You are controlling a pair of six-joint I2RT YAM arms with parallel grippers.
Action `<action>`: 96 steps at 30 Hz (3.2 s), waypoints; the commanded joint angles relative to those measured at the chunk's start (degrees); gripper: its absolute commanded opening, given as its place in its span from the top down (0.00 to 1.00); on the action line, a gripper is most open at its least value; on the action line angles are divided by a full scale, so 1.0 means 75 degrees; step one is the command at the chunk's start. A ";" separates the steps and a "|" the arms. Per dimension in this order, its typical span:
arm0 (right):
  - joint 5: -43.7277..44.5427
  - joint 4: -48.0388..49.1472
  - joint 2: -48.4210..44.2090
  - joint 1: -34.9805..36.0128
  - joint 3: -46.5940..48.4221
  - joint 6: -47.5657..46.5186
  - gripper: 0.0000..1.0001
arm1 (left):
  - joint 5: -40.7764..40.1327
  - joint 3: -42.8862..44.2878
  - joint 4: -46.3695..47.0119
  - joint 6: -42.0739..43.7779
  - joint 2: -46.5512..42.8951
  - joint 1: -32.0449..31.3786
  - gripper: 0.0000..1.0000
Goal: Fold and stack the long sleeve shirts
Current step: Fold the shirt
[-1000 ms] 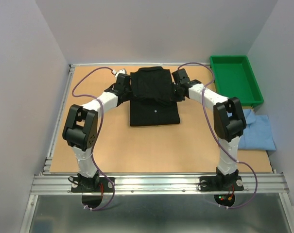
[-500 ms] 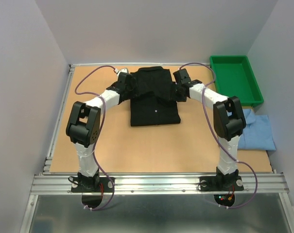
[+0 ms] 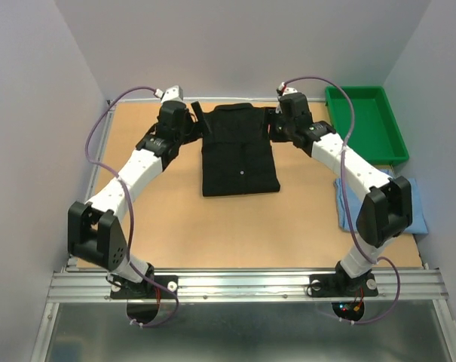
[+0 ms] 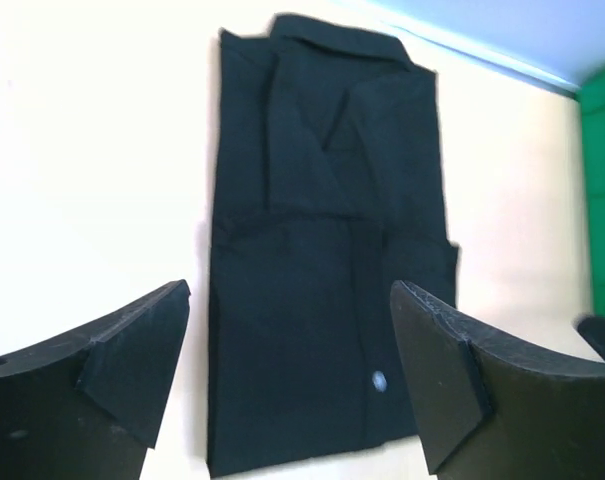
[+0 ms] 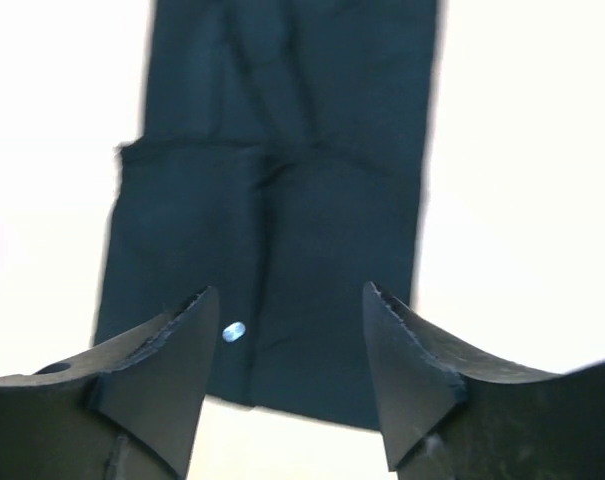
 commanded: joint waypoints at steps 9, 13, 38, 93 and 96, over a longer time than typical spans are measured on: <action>-0.0502 0.0757 0.1133 0.0207 -0.0249 -0.0044 0.55 | 0.0030 -0.2376 0.0400 -0.0671 -0.0970 -0.1214 0.12; -0.0514 0.0921 0.1766 0.0218 0.0197 -0.0009 0.65 | -0.0227 -0.2646 0.0529 -0.0671 -0.0982 -0.1472 0.12; -0.1358 0.1496 0.4509 0.0195 0.3032 0.0343 0.67 | -0.0486 -0.3291 0.0823 -0.0577 -0.0666 -0.1941 0.12; -0.3947 0.4250 -0.1210 0.0054 -0.4457 0.2276 0.53 | 0.0606 -0.4007 0.1478 -0.1656 -0.1802 -0.1649 0.31; -0.4216 0.4296 -0.0976 0.0113 -0.3976 0.2429 0.46 | 0.0603 -0.3598 0.1641 -0.1632 -0.1675 -0.1439 0.30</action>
